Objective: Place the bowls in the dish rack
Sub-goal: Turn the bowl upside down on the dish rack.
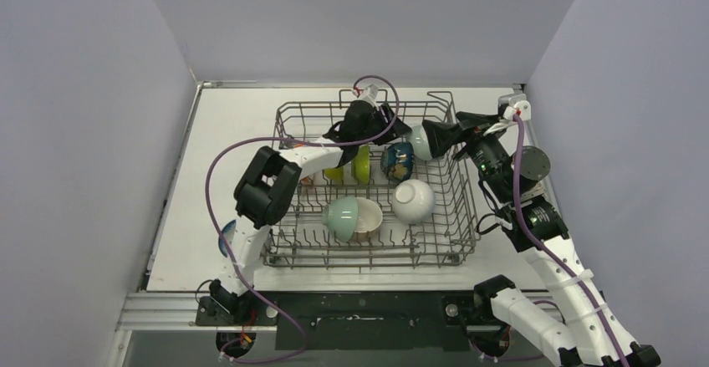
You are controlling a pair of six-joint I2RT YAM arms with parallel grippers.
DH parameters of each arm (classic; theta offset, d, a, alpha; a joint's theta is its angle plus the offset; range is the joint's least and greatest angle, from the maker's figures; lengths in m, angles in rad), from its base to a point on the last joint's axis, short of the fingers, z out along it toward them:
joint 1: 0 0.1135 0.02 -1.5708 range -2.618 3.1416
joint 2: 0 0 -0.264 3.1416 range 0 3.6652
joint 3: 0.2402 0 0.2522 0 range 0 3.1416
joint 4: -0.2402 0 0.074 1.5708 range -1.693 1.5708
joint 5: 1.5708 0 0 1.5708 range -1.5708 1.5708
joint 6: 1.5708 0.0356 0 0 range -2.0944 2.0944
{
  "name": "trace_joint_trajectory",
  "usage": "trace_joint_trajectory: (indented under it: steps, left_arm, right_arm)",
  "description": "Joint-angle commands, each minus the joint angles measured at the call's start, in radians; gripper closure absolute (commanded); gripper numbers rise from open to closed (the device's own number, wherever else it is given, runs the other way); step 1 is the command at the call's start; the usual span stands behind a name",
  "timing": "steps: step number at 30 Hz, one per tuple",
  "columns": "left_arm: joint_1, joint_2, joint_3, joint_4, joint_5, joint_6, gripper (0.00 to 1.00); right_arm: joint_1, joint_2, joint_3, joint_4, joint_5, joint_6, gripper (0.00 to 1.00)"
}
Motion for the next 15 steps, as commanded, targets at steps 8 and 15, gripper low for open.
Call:
trace_joint_trajectory:
  steps: [8, 15]
  left_arm:
    - [0.011, -0.243, -0.076, 0.175, -0.034, 0.258, 0.34]
    - [0.015, -0.458, -0.229, 0.265, -0.064, 0.491, 0.30]
  right_arm:
    - [-0.003, 0.011, 0.045, 0.035, -0.021, 0.000, 0.10]
    - [-0.003, 0.045, 0.090, -0.101, -0.003, -0.006, 0.10]
